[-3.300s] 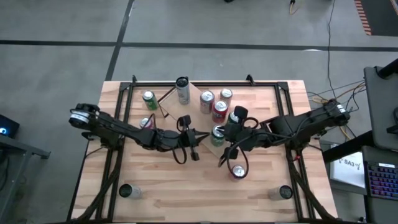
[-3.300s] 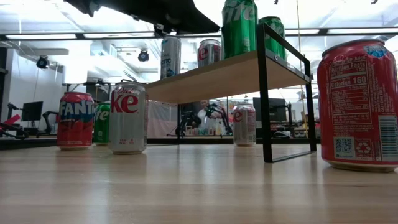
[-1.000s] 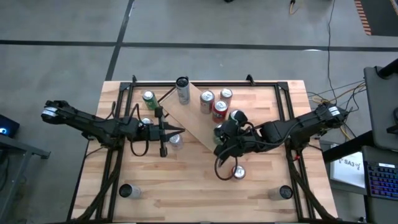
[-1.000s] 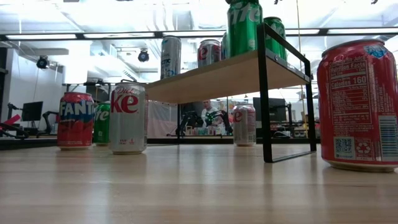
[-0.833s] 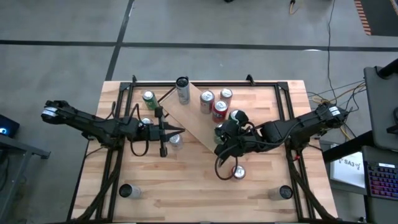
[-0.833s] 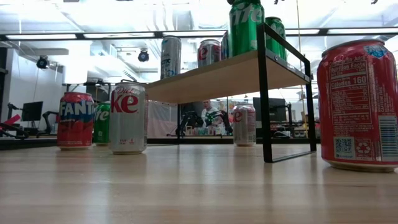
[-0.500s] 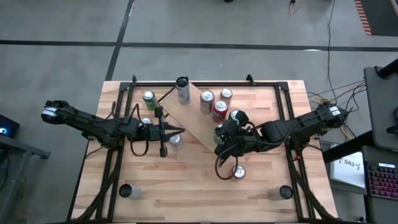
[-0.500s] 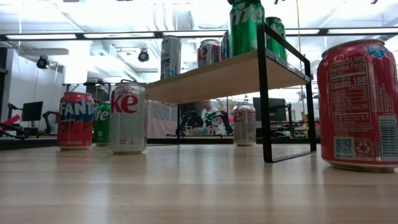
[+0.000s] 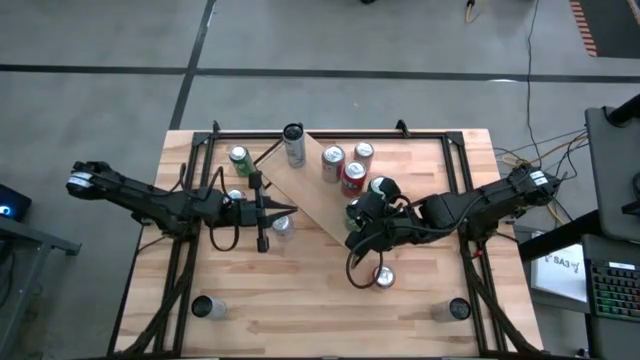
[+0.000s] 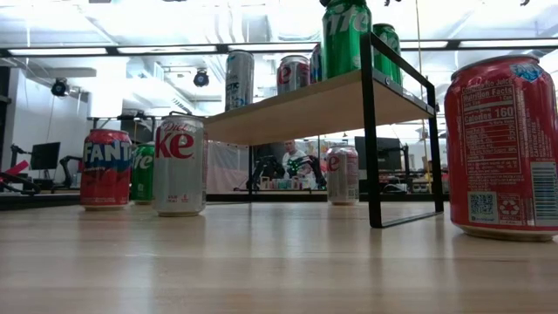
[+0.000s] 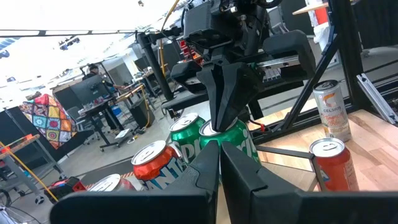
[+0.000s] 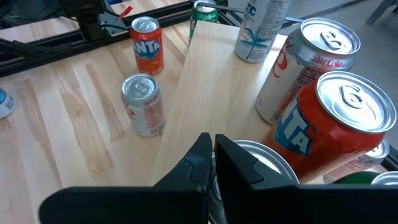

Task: Place canned beverage on shelf
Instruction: Put the bottom green soda can on the shelf aligned with the other green soda

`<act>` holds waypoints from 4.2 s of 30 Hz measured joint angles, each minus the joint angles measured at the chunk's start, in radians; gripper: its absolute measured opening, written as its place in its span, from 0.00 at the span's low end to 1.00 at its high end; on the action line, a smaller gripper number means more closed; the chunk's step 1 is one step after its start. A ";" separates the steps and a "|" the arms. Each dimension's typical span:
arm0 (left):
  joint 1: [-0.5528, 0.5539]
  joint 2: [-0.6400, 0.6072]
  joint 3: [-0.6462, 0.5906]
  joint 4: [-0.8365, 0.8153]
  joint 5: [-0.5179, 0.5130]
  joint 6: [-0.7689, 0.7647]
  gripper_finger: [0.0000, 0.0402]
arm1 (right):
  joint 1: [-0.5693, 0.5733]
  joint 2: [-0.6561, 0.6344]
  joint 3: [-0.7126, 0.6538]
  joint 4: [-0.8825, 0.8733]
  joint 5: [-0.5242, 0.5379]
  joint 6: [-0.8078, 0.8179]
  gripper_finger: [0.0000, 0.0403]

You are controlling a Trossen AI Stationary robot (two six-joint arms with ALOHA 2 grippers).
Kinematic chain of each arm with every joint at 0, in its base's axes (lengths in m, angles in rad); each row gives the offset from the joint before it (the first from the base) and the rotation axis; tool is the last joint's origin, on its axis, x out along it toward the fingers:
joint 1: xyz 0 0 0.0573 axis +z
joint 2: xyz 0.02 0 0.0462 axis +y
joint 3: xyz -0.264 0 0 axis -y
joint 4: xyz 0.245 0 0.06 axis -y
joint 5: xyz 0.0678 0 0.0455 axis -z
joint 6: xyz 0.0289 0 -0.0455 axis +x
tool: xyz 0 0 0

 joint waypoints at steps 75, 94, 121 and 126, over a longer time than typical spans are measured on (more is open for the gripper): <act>0.000 0.000 -0.001 -0.001 0.000 0.000 0.00 | -0.085 -0.017 0.163 -0.553 -0.051 0.407 0.03; 0.000 0.000 -0.001 -0.001 0.000 0.000 0.00 | -0.083 -0.017 0.164 -0.569 -0.084 0.440 0.03; 0.000 0.000 -0.001 -0.001 0.000 0.000 0.00 | -0.071 -0.020 0.211 -0.543 -0.083 0.373 0.03; 0.000 0.000 -0.001 0.000 0.000 0.000 0.00 | -0.068 -0.018 0.210 -0.529 -0.075 0.365 0.03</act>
